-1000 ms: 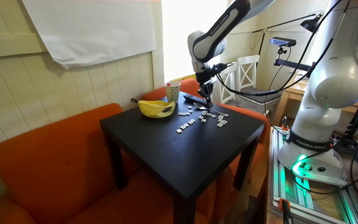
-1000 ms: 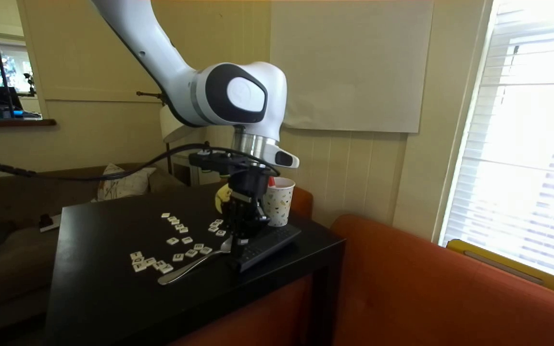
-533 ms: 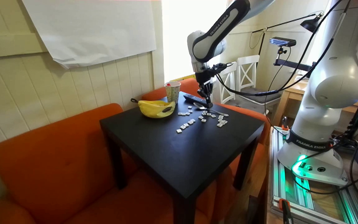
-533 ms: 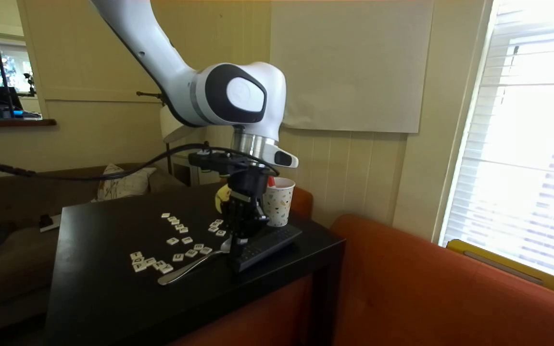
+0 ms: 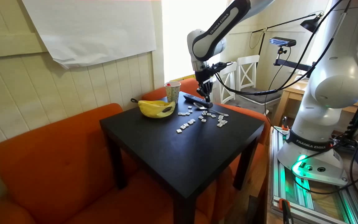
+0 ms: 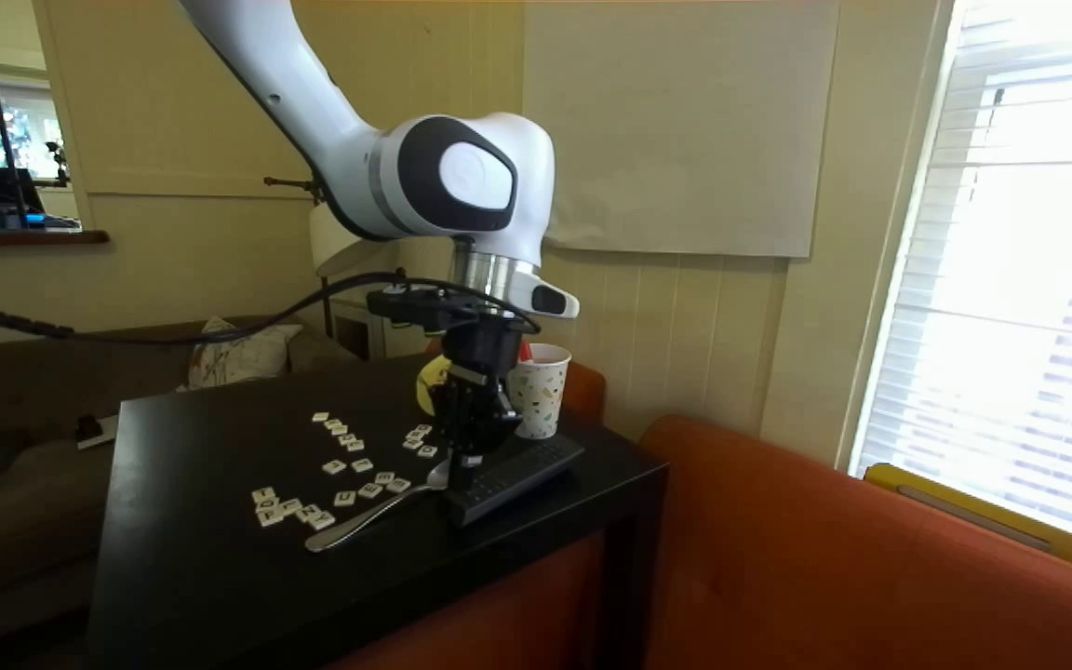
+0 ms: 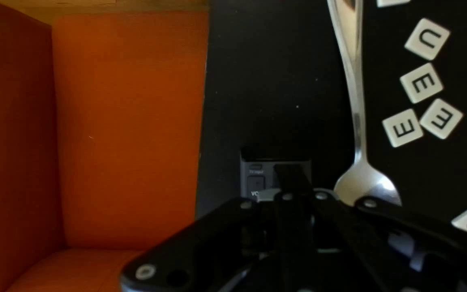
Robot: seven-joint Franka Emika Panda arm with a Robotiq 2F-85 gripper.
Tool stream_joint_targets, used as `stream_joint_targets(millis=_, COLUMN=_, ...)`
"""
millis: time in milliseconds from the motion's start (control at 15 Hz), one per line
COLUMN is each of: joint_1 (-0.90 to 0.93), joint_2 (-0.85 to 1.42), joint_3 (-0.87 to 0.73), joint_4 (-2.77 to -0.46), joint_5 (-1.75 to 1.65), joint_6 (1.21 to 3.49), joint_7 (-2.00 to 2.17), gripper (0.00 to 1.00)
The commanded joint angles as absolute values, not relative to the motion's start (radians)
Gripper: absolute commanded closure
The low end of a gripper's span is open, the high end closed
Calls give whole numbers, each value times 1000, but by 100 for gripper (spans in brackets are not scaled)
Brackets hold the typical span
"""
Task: Press a button on the remote control.
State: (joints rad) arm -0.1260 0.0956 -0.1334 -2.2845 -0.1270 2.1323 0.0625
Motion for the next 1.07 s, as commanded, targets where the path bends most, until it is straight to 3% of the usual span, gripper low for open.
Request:
stream_joint_targets(millis=0, joint_1=-121, joint_2=86, joint_3=-133, joint_4=-2273, joint_5=-134, joint_6=2087, joint_7=89, gripper=100)
stream_joint_targets(millis=1000, joint_1=-123, joint_2=117, joint_3=-129, joint_4=-2254, joint_5=-100, joint_6=2086, joint_7=78, gripper=100)
